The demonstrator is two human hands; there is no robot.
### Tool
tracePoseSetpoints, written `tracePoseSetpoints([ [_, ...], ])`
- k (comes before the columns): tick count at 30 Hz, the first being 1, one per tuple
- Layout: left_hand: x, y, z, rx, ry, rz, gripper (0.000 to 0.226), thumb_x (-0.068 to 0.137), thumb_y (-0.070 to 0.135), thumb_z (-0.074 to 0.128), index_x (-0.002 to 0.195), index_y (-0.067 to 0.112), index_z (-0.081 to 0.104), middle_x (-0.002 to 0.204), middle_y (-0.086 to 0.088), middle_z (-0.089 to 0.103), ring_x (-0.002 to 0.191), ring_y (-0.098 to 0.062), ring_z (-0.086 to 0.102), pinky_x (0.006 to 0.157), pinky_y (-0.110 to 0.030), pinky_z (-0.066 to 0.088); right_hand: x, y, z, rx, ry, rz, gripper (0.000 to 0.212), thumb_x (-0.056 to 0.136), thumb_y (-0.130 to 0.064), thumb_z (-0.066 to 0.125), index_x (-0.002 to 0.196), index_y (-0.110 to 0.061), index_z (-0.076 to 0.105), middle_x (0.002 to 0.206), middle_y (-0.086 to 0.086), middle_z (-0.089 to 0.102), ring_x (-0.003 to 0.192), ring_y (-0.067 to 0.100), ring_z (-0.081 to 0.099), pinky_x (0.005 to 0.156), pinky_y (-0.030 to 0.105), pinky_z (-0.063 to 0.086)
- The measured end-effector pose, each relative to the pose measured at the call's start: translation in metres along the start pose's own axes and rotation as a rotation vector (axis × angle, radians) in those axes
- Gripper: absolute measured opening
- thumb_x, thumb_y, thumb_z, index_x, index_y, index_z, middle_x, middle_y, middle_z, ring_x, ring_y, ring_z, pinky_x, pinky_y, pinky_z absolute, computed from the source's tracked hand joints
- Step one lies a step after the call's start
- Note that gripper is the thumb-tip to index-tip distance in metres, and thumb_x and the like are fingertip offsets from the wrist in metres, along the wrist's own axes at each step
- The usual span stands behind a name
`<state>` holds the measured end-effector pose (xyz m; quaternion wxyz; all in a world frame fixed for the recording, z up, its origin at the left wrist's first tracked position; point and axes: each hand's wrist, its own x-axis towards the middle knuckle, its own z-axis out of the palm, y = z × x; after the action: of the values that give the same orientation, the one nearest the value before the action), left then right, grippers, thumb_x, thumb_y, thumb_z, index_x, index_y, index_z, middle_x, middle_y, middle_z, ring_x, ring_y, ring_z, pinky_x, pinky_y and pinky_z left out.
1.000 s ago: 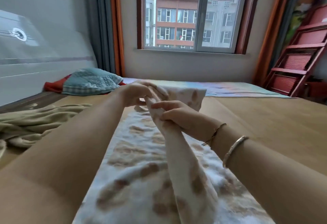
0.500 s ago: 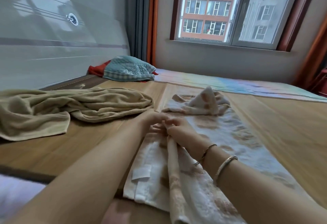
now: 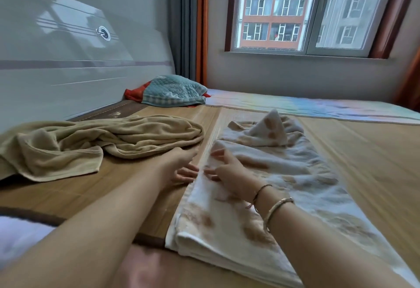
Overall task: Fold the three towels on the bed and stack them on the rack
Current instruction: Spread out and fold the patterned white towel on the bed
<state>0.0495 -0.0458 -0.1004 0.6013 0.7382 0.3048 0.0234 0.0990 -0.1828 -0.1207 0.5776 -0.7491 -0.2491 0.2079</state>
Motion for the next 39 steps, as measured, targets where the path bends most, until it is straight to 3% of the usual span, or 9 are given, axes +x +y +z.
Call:
tracePoseSetpoints([
  [8,-0.086,-0.033,0.009,0.514,0.042,0.12,0.028,0.079,0.032,0.076,0.087,0.011,0.059,0.074,0.0,0.057,0.062,-0.009,0.053,0.05,-0.019,0.043,-0.062,0.012,-0.038,-0.256,0.103,-0.121,0.032,0.085,0.007,0.045,0.106,-0.016,0.049,0.115,0.001,0.052,0.116,0.023,0.053,0.091,0.034,0.048],
  [14,-0.113,-0.036,-0.004,0.547,0.163,0.056,0.045,0.08,0.023,0.073,0.119,0.004,0.059,0.1,-0.01,0.064,0.07,-0.013,0.053,0.054,-0.025,0.038,-0.094,0.013,-0.046,-0.661,0.043,-0.191,0.038,0.089,-0.006,0.046,0.126,-0.015,0.047,0.124,0.001,0.05,0.097,0.017,0.052,0.07,0.025,0.04],
  [17,-0.12,-0.037,-0.004,0.684,0.162,-0.031,0.042,0.086,0.033,0.066,0.117,0.006,0.057,0.085,-0.004,0.058,0.071,-0.015,0.052,0.052,-0.024,0.036,-0.09,0.012,-0.056,-0.791,0.064,-0.22,0.033,0.094,-0.013,0.046,0.126,-0.015,0.048,0.13,0.005,0.05,0.108,0.021,0.052,0.08,0.027,0.041],
  [22,-0.109,-0.031,0.017,0.62,0.145,-0.036,0.074,0.088,0.047,0.062,0.143,0.005,0.034,0.142,-0.012,0.043,0.116,-0.026,0.051,0.081,-0.03,0.04,-0.062,0.022,-0.092,-0.941,0.119,-0.216,0.031,0.097,-0.02,0.042,0.127,-0.013,0.048,0.129,0.01,0.054,0.115,0.026,0.052,0.093,0.033,0.041],
  [25,-0.098,-0.021,0.031,0.541,0.101,-0.073,0.071,0.088,0.046,0.062,0.141,0.007,0.036,0.126,-0.009,0.052,0.092,-0.021,0.056,0.067,-0.026,0.042,-0.034,0.03,-0.126,-0.968,0.154,-0.168,0.031,0.099,-0.023,0.038,0.126,-0.011,0.049,0.129,0.013,0.053,0.116,0.028,0.051,0.093,0.033,0.039],
  [29,-0.074,0.001,0.05,0.844,0.121,-0.092,0.062,0.092,0.037,0.058,0.141,0.006,0.037,0.138,-0.011,0.049,0.121,-0.024,0.051,0.092,-0.029,0.041,0.0,0.041,-0.162,-0.975,0.113,-0.101,0.035,0.101,-0.025,0.034,0.13,-0.009,0.046,0.134,0.016,0.05,0.122,0.028,0.048,0.1,0.033,0.036],
  [32,-0.046,0.017,0.069,0.993,0.105,0.014,0.027,0.098,0.024,0.049,0.12,0.011,0.051,0.12,-0.009,0.059,0.098,-0.02,0.058,0.084,-0.019,0.045,0.023,0.056,-0.18,-1.0,0.016,-0.079,0.043,0.101,-0.031,0.031,0.14,-0.014,0.039,0.147,0.009,0.041,0.131,0.025,0.042,0.11,0.035,0.032],
  [34,-0.022,0.017,0.079,0.99,0.165,0.117,0.028,0.1,0.028,0.039,0.109,0.009,0.058,0.111,-0.009,0.063,0.095,-0.024,0.06,0.078,-0.021,0.045,0.032,0.064,-0.189,-1.06,0.003,-0.052,0.046,0.101,-0.035,0.028,0.141,-0.017,0.038,0.15,0.006,0.037,0.134,0.025,0.039,0.111,0.039,0.031],
  [39,0.016,0.025,0.121,1.074,0.487,0.234,0.038,0.094,0.024,0.045,0.132,0.019,0.044,0.131,-0.007,0.054,0.122,-0.029,0.05,0.092,-0.035,0.04,0.027,0.066,-0.22,-1.152,0.072,0.106,0.057,0.097,-0.043,0.027,0.148,-0.019,0.027,0.152,0.01,0.033,0.139,0.026,0.033,0.113,0.038,0.028],
])
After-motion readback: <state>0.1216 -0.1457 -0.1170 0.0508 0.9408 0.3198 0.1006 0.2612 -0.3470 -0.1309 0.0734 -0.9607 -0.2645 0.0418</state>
